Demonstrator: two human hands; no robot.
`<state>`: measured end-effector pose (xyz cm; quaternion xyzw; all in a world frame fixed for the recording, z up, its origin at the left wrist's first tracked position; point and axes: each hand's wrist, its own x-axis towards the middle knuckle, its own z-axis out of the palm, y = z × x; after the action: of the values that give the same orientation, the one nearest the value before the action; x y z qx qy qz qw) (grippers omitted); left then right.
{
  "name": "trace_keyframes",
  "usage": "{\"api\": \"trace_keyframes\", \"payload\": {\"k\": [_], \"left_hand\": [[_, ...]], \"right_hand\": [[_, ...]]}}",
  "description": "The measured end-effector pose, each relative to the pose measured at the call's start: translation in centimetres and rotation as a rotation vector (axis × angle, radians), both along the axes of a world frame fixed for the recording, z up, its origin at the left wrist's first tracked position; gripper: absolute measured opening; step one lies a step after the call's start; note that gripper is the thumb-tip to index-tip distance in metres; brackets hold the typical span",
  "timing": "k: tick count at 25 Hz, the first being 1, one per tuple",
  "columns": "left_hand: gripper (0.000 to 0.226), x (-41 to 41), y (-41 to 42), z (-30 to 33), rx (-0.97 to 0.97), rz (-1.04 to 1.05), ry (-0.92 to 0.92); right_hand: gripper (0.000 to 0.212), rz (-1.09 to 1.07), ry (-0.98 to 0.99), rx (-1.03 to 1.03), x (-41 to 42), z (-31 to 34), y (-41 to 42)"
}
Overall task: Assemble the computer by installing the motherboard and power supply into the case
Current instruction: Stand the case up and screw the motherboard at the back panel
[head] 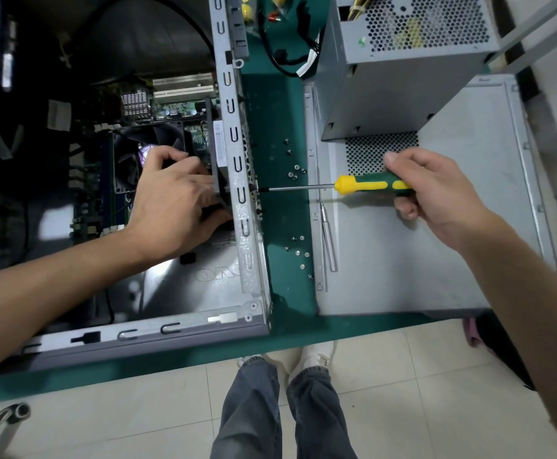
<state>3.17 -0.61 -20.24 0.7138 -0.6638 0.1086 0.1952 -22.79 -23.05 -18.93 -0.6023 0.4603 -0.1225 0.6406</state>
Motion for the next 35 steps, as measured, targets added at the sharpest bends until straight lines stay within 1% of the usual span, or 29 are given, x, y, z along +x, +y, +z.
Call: {"api": "trace_keyframes", "payload": {"k": [1,2,4,5,6,7,9,10,12,13,14,16,17,18,20,21,22,24,25,26,28,29,30,32,33,34,35], "left_hand": [[0.032,0.0,0.1,-0.1,0.004,-0.003,-0.002],[0.03,0.1,0.2,-0.2,0.009,-0.005,-0.004],[0.033,0.2,0.1,-0.1,0.021,-0.02,0.005],[0.034,0.1,0.1,0.1,0.026,-0.033,0.011],[0.035,0.1,0.1,0.2,0.03,-0.045,0.015],[0.036,0.0,0.1,0.4,0.03,-0.055,0.022],[0.038,-0.1,0.2,0.5,0.026,-0.07,0.041],[0.038,-0.2,0.3,0.6,0.023,-0.075,0.046],[0.035,-0.2,0.2,0.7,0.024,-0.07,0.043],[0.034,-0.2,0.1,0.7,0.026,-0.063,0.04],[0.034,-0.2,0.1,0.8,0.026,-0.061,0.038],[0.032,-0.1,0.1,0.8,0.028,-0.064,0.033],[0.031,-0.1,0.2,0.9,0.032,-0.063,0.035],[0.029,-0.2,0.1,0.9,0.032,-0.062,0.037],[0.028,-0.3,0.1,1.1,0.024,-0.06,0.041],[0.028,-0.3,0.0,1.2,0.022,-0.058,0.041],[0.028,-0.3,0.0,1.2,0.023,-0.056,0.04],[0.029,-0.3,0.1,1.1,0.026,-0.053,0.035],[0.029,-0.3,0.1,1.1,0.026,-0.052,0.032],[0.029,-0.3,0.1,1.0,0.028,-0.053,0.031],[0.029,-0.3,0.0,1.0,0.026,-0.056,0.037],[0.03,-0.3,0.0,1.0,0.025,-0.057,0.041],[0.03,-0.2,0.0,0.9,0.028,-0.056,0.039],[0.03,-0.1,0.1,0.8,0.04,-0.05,0.025],[0.031,0.0,0.2,0.7,0.04,-0.046,0.024],[0.032,0.0,0.1,0.7,0.038,-0.043,0.026],[0.033,0.0,0.1,0.6,0.034,-0.042,0.029]], "right_hand": [[0.026,0.0,0.059,-0.049,0.2,0.0,0.2],[0.026,0.003,0.078,-0.041,0.2,0.2,0.1],[0.01,0.004,-0.045,0.123,0.0,0.5,-0.4],[0.006,-0.003,-0.11,0.184,-0.1,0.6,-0.6],[0.009,-0.004,-0.129,0.182,-0.1,0.7,-0.5],[0.012,0.007,-0.081,0.106,0.1,0.6,-0.3],[0.027,0.042,0.077,-0.057,0.4,0.5,0.0],[0.028,0.048,0.112,-0.054,0.3,0.7,-0.1],[0.009,0.034,-0.016,0.121,0.1,0.8,-0.5],[0.007,0.014,-0.086,0.187,0.0,0.9,-0.5],[0.01,0.007,-0.094,0.182,0.1,1.0,-0.5],[0.022,0.038,0.053,0.003,0.4,0.9,-0.3],[0.027,0.06,0.11,-0.04,0.4,0.8,-0.2],[0.024,0.064,0.114,-0.013,0.4,0.9,-0.3],[0.007,0.033,-0.026,0.156,0.3,1.0,-0.7],[0.01,0.018,-0.076,0.189,0.3,1.1,-0.8],[0.01,0.025,-0.059,0.144,0.4,1.2,-0.7],[0.025,0.08,0.108,-0.053,0.6,1.1,-0.5],[0.029,0.096,0.144,-0.075,0.8,1.1,-0.5],[0.025,0.091,0.122,-0.024,0.7,1.1,-0.6],[0.006,0.038,-0.039,0.176,0.4,1.1,-1.1],[0.01,0.008,-0.088,0.212,0.4,1.1,-1.0],[0.011,0.001,-0.072,0.172,0.5,1.2,-1.0],[0.026,0.033,0.099,-0.021,0.8,0.9,-0.6],[0.032,0.055,0.154,-0.048,1.0,0.8,-0.4],[0.03,0.063,0.148,-0.008,0.9,0.8,-0.5],[0.021,0.051,0.083,0.08,0.7,0.9,-0.6]]}}
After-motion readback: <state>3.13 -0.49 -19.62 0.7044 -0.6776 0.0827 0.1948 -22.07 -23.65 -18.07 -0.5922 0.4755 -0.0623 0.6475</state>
